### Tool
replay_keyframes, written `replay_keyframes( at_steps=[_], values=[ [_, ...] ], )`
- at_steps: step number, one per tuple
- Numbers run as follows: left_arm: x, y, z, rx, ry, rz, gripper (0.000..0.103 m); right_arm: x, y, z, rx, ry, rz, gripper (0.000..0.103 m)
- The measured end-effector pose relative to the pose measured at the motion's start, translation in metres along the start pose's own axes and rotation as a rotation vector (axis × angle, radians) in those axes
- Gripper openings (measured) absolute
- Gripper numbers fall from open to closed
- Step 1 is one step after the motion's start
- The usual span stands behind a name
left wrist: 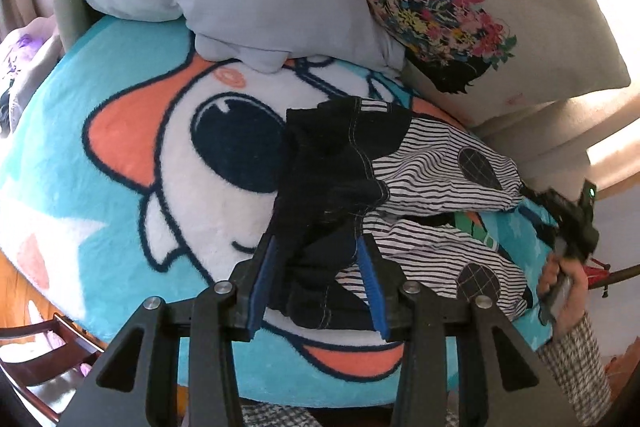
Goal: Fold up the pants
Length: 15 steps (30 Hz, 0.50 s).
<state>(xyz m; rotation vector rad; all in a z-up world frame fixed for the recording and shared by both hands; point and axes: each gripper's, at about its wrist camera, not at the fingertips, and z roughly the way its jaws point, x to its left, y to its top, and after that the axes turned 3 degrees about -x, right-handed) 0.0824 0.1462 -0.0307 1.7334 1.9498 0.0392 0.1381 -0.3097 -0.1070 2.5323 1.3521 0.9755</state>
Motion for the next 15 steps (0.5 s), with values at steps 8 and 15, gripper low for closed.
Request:
replay_keyframes(
  at_steps=[8, 15],
  values=[
    [0.0, 0.014, 0.003, -0.009, -0.006, 0.001, 0.04, -0.003, -0.006, -0.009, 0.02, -0.009, 0.004, 0.006],
    [-0.029, 0.032, 0.025, 0.014, 0.006, 0.107, 0.041, -0.047, -0.024, -0.041, 0.021, -0.091, 0.037, 0.007]
  ],
)
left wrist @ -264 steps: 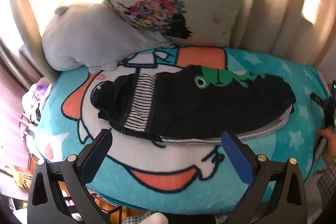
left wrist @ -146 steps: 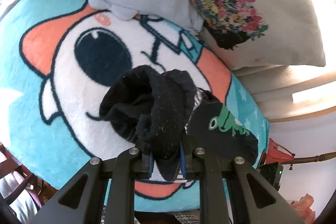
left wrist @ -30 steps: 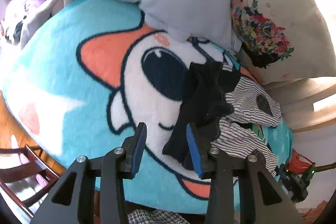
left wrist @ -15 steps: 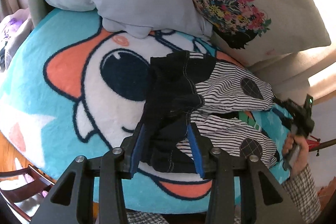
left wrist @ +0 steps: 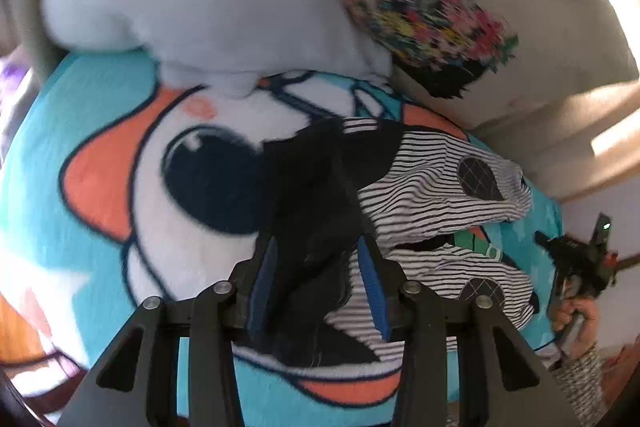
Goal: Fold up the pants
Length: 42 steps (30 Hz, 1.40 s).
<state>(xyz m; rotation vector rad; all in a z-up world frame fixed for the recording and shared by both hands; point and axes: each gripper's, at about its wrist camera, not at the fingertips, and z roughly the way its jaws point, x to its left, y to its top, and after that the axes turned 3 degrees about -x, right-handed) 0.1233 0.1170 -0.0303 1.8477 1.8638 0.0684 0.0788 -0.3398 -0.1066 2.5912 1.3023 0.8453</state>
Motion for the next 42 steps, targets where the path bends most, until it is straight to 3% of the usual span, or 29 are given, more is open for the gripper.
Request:
replay_keyframes(
  at_steps=[3, 5, 6, 7, 9, 12, 17, 24, 26, 30, 32, 34, 35, 36, 37, 38, 39, 42],
  values=[
    [-0.024, 0.018, 0.017, 0.008, 0.005, 0.106, 0.045, 0.003, 0.003, -0.019, -0.043, 0.023, -0.057, 0.013],
    [-0.04, 0.032, 0.033, 0.025, 0.011, 0.177, 0.047, 0.019, 0.008, -0.025, -0.057, 0.05, -0.145, 0.035],
    [-0.049, 0.039, 0.043, 0.032, 0.021, 0.211, 0.047, 0.033, 0.012, -0.025, -0.06, 0.055, -0.213, 0.054],
    [-0.057, 0.045, 0.05, 0.038, 0.024, 0.241, 0.047, 0.045, 0.015, -0.024, -0.062, 0.056, -0.263, 0.064],
    [-0.076, 0.055, 0.068, 0.054, 0.027, 0.31, 0.047, 0.08, 0.021, -0.015, -0.054, 0.043, -0.414, 0.07],
    [-0.092, 0.063, 0.091, 0.08, 0.031, 0.362, 0.047, 0.128, 0.023, 0.013, -0.017, -0.028, -0.662, 0.07],
    [-0.102, 0.073, 0.117, 0.084, 0.023, 0.406, 0.047, 0.174, 0.027, 0.062, 0.049, -0.062, -0.897, 0.07],
    [-0.091, 0.082, 0.142, 0.146, -0.052, 0.402, 0.055, 0.186, 0.035, 0.103, 0.131, -0.04, -0.985, 0.07],
    [-0.094, 0.083, 0.144, 0.152, -0.063, 0.417, 0.063, 0.182, 0.037, 0.112, 0.163, -0.028, -0.983, 0.07],
    [-0.103, 0.081, 0.15, 0.172, -0.046, 0.475, 0.072, 0.172, 0.043, 0.118, 0.148, 0.018, -0.982, 0.084],
    [-0.109, 0.08, 0.153, 0.175, -0.028, 0.496, 0.076, 0.165, 0.05, 0.119, 0.141, 0.032, -0.946, 0.085],
    [-0.116, 0.077, 0.155, 0.174, 0.012, 0.51, 0.075, 0.162, 0.051, 0.116, 0.139, 0.021, -0.926, 0.08],
    [-0.119, 0.076, 0.155, 0.168, 0.037, 0.517, 0.065, 0.161, 0.05, 0.114, 0.143, 0.021, -0.913, 0.075],
    [-0.123, 0.075, 0.154, 0.157, 0.062, 0.528, 0.054, 0.16, 0.05, 0.11, 0.153, 0.033, -0.898, 0.058],
    [-0.127, 0.074, 0.152, 0.144, 0.088, 0.541, 0.023, 0.161, 0.049, 0.108, 0.158, 0.045, -0.891, 0.032],
    [-0.127, 0.074, 0.15, 0.141, 0.108, 0.546, 0.011, 0.159, 0.05, 0.105, 0.172, 0.063, -0.879, 0.019],
    [-0.126, 0.075, 0.147, 0.143, 0.105, 0.538, 0.011, 0.157, 0.051, 0.104, 0.189, 0.071, -0.862, 0.009],
    [-0.125, 0.075, 0.137, 0.121, 0.099, 0.519, 0.008, 0.147, 0.056, 0.098, 0.18, 0.075, -0.824, 0.007]
  ],
)
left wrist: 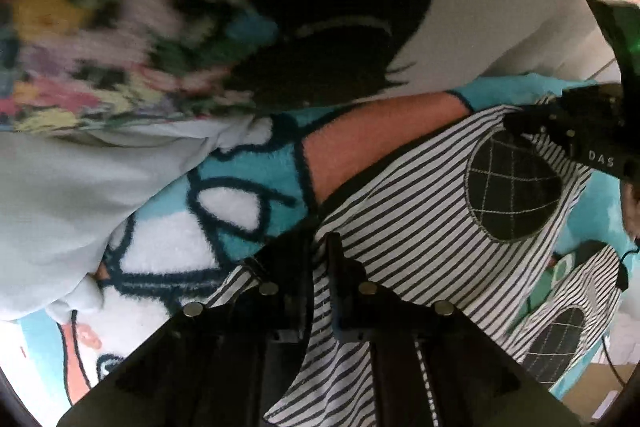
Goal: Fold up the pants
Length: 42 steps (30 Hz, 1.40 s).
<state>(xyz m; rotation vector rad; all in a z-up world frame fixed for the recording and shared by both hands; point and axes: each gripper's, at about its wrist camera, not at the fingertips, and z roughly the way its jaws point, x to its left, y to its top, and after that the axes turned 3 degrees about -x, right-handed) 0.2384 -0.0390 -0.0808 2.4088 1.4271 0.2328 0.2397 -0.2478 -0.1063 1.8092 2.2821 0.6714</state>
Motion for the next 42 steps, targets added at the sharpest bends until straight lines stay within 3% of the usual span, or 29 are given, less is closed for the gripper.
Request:
replay_keyframes(
  at_steps=[4, 9, 17, 26, 32, 36, 38, 42],
  values=[
    [0.0, -0.009, -0.025, -0.043, 0.006, -0.006, 0.007, -0.011, -0.013, -0.017, -0.025, 0.002, 0.041, 0.007],
    [-0.004, -0.016, -0.06, -0.112, -0.001, -0.003, 0.007, 0.002, -0.017, -0.044, -0.082, 0.011, 0.07, 0.006],
    [-0.024, -0.041, -0.118, -0.217, -0.035, -0.009, 0.007, 0.029, -0.064, -0.11, -0.163, 0.049, 0.085, 0.006],
    [-0.062, -0.14, -0.14, -0.28, -0.02, -0.058, 0.007, 0.072, -0.15, -0.141, -0.19, 0.127, 0.129, 0.006],
    [-0.082, -0.197, -0.122, -0.223, 0.002, -0.085, 0.008, 0.083, -0.212, -0.12, -0.131, 0.178, 0.201, 0.007],
    [-0.08, -0.217, -0.102, -0.15, 0.005, -0.138, 0.009, 0.075, -0.235, -0.106, -0.108, 0.18, 0.282, 0.019],
    [-0.073, -0.225, -0.108, -0.147, -0.006, -0.171, 0.009, 0.07, -0.242, -0.112, -0.117, 0.181, 0.304, 0.025],
    [-0.046, -0.24, -0.123, -0.145, -0.039, -0.272, 0.01, 0.052, -0.253, -0.133, -0.164, 0.186, 0.353, 0.044]
  ],
)
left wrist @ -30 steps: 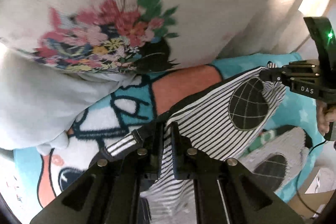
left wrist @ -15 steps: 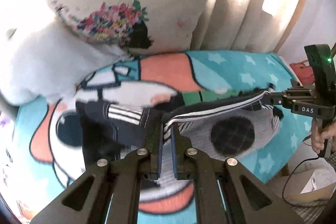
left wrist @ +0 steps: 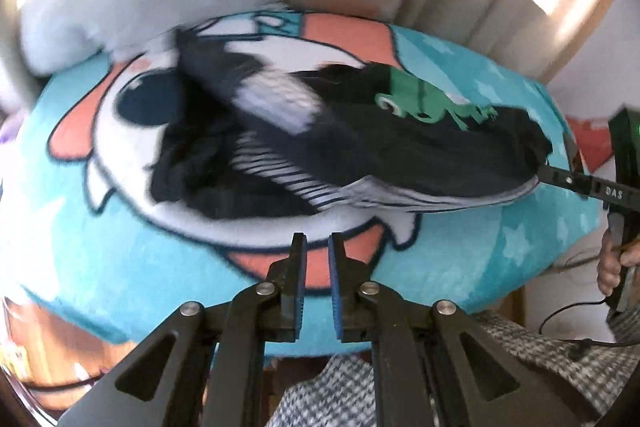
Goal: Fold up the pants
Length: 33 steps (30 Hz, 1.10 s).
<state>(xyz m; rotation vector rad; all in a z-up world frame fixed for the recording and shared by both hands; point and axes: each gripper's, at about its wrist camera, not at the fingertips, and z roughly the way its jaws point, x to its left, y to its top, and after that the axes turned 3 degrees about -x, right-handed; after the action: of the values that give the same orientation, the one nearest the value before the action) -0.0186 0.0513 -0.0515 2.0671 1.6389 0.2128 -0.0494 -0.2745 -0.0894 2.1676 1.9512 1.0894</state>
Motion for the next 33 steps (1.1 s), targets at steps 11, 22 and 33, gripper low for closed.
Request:
replay_keyframes(
  at_steps=[11, 22, 33],
  values=[
    [0.07, 0.064, -0.029, -0.128, -0.102, -0.359, 0.055, -0.046, 0.007, -0.027, -0.097, -0.04, 0.159, 0.052],
    [0.072, 0.077, 0.025, -0.018, -0.119, -0.467, 0.003, -0.048, 0.001, -0.034, -0.111, -0.105, 0.158, 0.052],
    [0.14, -0.023, 0.049, 0.037, -0.226, -0.847, 0.019, -0.06, 0.017, -0.032, -0.135, -0.08, 0.207, 0.067]
  ],
)
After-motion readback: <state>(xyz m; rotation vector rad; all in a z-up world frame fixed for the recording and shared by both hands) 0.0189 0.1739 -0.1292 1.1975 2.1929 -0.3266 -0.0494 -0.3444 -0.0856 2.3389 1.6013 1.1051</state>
